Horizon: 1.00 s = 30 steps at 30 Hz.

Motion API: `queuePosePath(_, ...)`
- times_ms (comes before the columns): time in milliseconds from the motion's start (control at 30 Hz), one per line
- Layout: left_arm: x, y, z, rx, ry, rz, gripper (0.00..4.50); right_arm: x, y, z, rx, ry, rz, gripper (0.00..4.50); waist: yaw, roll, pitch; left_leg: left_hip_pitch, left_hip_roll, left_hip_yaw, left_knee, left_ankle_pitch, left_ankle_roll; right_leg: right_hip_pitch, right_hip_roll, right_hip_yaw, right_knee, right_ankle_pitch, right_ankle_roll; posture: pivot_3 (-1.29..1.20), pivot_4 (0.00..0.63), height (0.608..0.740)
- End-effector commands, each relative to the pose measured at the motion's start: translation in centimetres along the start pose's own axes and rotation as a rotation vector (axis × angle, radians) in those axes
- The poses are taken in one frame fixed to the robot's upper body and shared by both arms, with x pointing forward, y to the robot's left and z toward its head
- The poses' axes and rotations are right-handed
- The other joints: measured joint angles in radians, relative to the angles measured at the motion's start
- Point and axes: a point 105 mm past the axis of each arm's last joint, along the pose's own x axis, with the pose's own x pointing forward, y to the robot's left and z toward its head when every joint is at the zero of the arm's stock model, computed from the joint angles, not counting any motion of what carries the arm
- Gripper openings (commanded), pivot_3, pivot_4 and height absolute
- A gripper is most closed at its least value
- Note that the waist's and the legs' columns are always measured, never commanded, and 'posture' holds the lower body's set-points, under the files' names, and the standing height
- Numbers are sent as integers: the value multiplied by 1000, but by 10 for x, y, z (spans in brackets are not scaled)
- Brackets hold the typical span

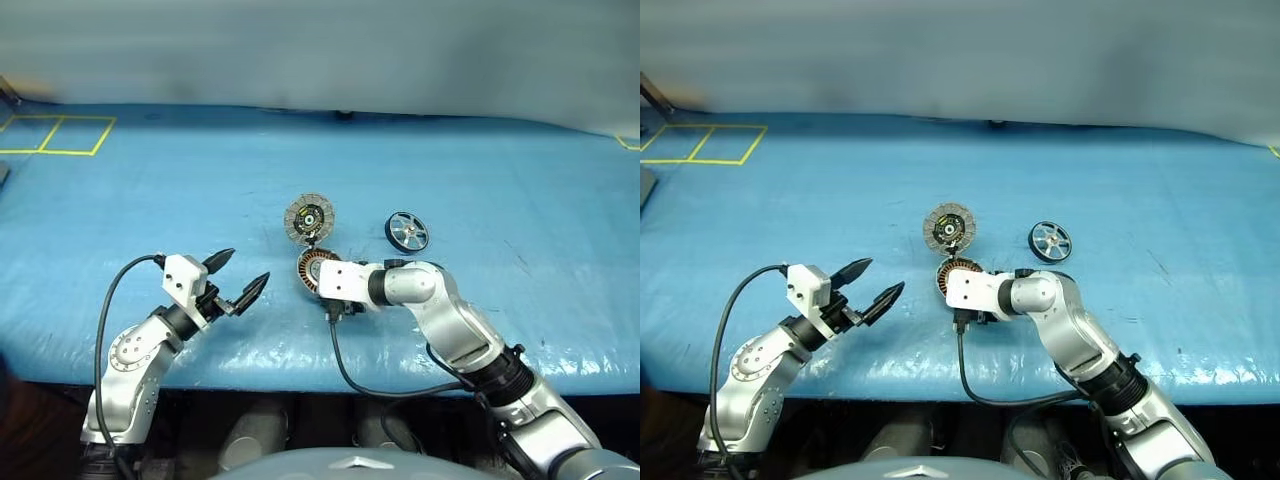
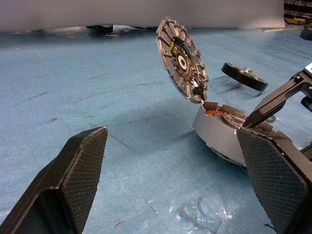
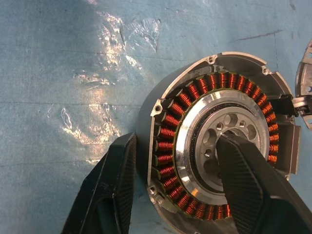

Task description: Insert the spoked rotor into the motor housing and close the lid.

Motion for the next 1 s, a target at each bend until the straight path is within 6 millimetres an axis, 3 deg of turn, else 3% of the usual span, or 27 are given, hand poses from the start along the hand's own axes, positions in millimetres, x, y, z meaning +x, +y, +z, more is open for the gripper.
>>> queuePosePath(33,1,-3,11,31,-32,-19,4500,-5,1,9,-1,-5,-47,2144,0,0,0,0,0,0,0,0,0,0,0,0,0,0,0,0,150,740)
queuePosePath(333,2,-5,11,29,-31,-26,4500,-4,3,4,74,41,-102,2144,0,0,0,0,0,0,0,0,0,0,0,0,0,0,0,0,150,740)
queuePosePath(400,2,-5,11,29,-30,-25,4500,-3,4,3,88,47,-102,2891,0,0,0,0,0,0,0,0,0,0,0,0,0,0,0,0,150,740)
queuePosePath(433,1,-5,11,30,-30,-25,4500,-3,4,3,92,47,-103,3031,0,0,0,0,0,0,0,0,0,0,0,0,0,0,0,0,150,740)
queuePosePath(567,1,-4,11,30,-29,-21,4500,-7,-1,27,193,-103,-116,4352,-2,0,0,0,0,0,0,0,0,0,0,0,0,0,0,0,150,740)
queuePosePath(800,2,-5,11,30,-31,-28,4500,-27,-10,61,323,-345,-129,4352,-4,0,0,0,0,0,0,0,0,0,0,0,0,0,0,0,150,740)
queuePosePath(867,2,-6,12,30,-33,-32,4500,-33,-19,52,352,-339,-183,4352,-5,0,0,0,0,0,0,0,0,0,0,0,0,0,0,0,150,740)
queuePosePath(1000,2,-7,12,31,-34,-40,4500,-50,-32,13,391,-277,-293,4352,2,-1,0,0,0,0,0,0,0,1,0,-1,-1,0,1,0,150,740)
